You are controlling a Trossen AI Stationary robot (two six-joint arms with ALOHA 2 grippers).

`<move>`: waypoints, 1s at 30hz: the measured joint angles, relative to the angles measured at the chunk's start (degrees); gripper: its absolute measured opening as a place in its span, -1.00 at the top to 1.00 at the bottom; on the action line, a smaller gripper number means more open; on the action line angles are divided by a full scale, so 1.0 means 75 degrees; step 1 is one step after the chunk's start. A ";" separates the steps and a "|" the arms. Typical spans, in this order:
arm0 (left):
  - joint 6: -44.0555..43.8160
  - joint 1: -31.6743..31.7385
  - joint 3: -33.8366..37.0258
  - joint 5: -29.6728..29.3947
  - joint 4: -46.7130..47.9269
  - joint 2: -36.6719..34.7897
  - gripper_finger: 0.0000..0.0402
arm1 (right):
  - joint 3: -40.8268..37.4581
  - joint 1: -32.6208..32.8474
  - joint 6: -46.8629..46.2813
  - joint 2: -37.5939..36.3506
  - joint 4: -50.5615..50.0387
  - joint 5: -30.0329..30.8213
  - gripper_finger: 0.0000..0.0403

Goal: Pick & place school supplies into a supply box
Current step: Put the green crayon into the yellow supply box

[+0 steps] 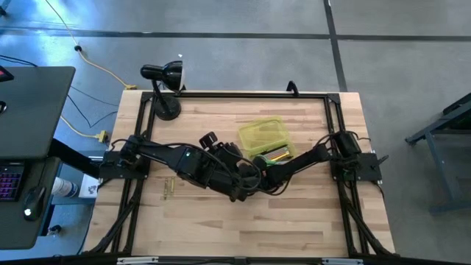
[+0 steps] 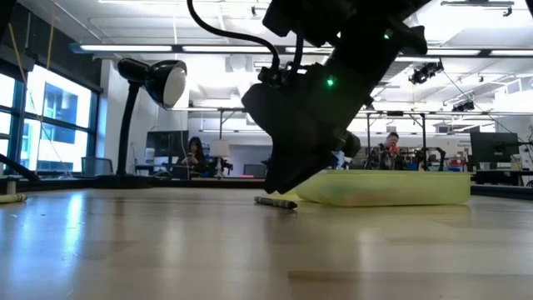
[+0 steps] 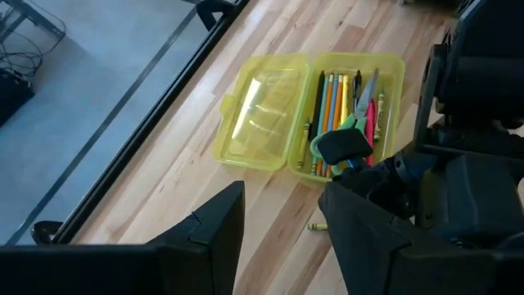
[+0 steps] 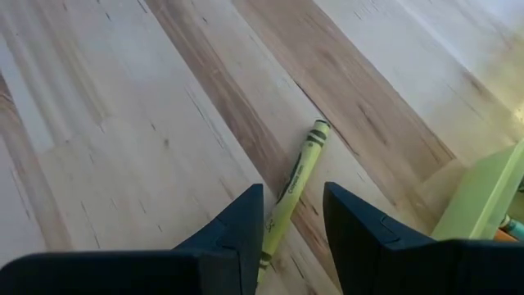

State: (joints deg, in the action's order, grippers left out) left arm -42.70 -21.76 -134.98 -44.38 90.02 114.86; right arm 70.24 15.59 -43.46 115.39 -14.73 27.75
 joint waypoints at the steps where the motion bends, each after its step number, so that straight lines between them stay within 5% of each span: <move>1: 0.0000 0.0000 0.0000 0.0000 0.0000 0.0001 0.00 | -0.0001 0.0000 0.0000 0.0000 -0.0007 0.0000 0.47; 30: 0.0009 0.0000 0.0006 -0.0021 -0.0003 0.0004 -0.01 | 0.0015 0.0007 0.0911 0.0495 0.0144 0.0000 0.54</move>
State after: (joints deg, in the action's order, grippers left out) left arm -42.63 -21.76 -134.93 -44.54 90.00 114.89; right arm 70.35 15.65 -36.63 119.11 -13.65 27.75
